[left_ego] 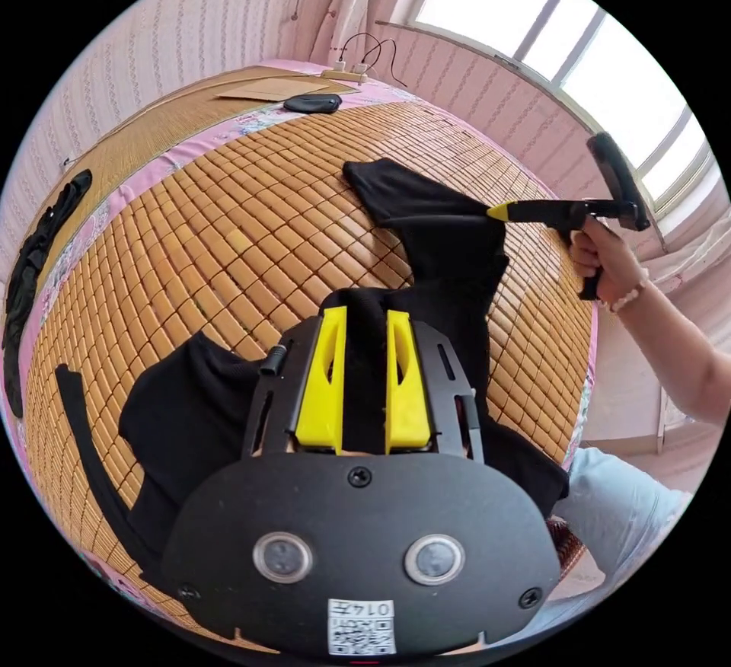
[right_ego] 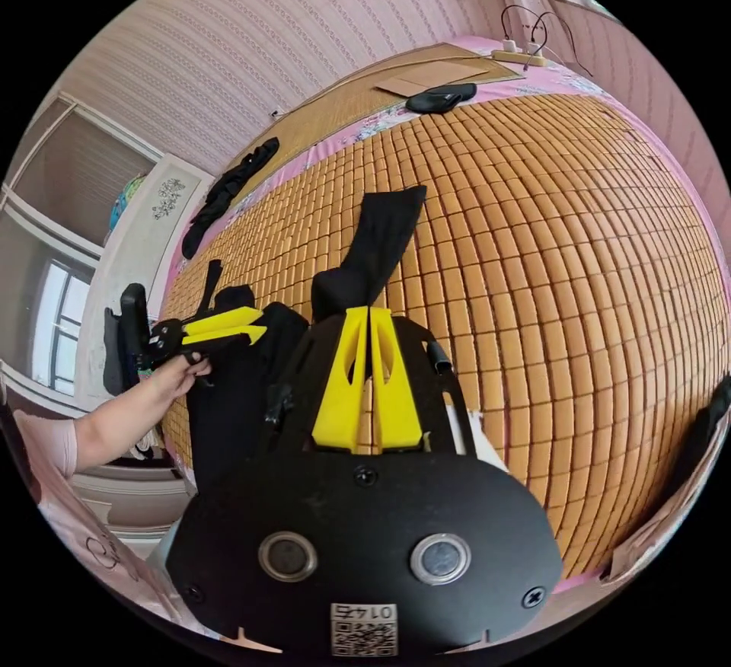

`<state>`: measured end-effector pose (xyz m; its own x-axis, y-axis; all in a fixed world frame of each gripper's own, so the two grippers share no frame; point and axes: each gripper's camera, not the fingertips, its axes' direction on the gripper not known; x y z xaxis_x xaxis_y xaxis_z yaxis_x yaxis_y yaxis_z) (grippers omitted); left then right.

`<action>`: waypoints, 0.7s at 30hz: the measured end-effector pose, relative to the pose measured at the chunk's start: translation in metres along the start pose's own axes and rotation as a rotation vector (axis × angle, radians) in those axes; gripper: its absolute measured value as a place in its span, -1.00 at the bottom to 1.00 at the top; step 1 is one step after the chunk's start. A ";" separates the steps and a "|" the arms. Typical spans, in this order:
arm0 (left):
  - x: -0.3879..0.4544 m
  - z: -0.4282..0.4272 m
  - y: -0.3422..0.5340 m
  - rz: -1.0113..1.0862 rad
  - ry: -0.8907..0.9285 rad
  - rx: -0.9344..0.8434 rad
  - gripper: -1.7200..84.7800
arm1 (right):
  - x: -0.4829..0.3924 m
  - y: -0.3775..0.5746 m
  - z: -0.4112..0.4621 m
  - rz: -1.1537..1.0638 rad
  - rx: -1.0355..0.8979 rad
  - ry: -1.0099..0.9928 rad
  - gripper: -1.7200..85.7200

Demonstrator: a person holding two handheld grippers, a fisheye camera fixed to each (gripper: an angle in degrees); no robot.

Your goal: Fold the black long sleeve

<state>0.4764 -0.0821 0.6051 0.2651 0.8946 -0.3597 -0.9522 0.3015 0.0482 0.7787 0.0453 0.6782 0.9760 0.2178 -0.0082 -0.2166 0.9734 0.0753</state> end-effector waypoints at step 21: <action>0.007 0.064 -0.061 0.050 0.031 -0.147 -0.96 | 0.098 0.141 -0.063 0.628 0.141 0.367 -0.79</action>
<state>0.5456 -0.0735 0.6596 0.2143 0.8960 -0.3889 -0.9766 0.2034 -0.0697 0.8424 0.2088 0.6250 0.5932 0.7643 -0.2528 -0.7019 0.6448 0.3026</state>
